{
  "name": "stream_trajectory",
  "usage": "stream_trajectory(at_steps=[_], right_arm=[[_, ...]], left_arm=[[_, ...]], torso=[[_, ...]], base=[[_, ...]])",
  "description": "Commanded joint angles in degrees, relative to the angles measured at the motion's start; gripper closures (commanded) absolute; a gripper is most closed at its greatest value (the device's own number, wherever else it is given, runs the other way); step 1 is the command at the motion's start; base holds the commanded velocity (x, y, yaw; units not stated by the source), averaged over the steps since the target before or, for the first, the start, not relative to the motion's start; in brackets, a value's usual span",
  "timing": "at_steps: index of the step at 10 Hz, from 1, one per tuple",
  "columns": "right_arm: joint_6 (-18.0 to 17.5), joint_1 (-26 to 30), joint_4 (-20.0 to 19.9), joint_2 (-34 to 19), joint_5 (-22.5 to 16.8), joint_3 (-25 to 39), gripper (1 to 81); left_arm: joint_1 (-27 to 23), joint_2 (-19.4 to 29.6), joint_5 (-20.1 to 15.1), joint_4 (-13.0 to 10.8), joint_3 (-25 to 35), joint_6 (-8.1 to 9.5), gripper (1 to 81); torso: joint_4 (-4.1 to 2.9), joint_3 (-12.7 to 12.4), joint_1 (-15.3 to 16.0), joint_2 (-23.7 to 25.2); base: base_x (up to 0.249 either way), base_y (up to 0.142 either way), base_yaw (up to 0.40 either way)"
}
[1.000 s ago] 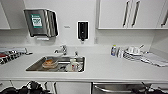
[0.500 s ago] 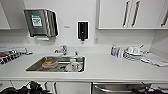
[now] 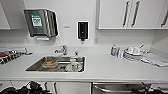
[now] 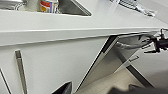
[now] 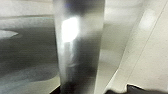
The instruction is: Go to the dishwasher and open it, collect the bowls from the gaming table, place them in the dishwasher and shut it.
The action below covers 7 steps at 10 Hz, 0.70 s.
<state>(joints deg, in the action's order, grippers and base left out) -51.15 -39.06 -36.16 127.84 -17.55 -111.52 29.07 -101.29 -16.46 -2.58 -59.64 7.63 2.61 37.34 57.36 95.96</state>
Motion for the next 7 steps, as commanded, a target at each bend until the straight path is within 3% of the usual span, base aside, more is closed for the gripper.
stream_trajectory(at_steps=[1, 7], right_arm=[[-0.26, 3.5, 1.88, -2.74, -8.46, -0.97, 1.0], [-0.26, 3.67, 1.88, -2.74, -8.46, -1.06, 1.0]], left_arm=[[-6.09, 1.26, -0.51, 0.12, 0.92, 0.02, 1.0], [-5.56, -0.15, -0.77, 0.21, 4.35, 0.02, 1.0]], torso=[[0.0, 0.0, 0.0, 0.0], [0.0, 0.0, 0.0, 0.0]], base=[[0.0, 0.0, 0.0], [0.0, 0.0, 0.0]])
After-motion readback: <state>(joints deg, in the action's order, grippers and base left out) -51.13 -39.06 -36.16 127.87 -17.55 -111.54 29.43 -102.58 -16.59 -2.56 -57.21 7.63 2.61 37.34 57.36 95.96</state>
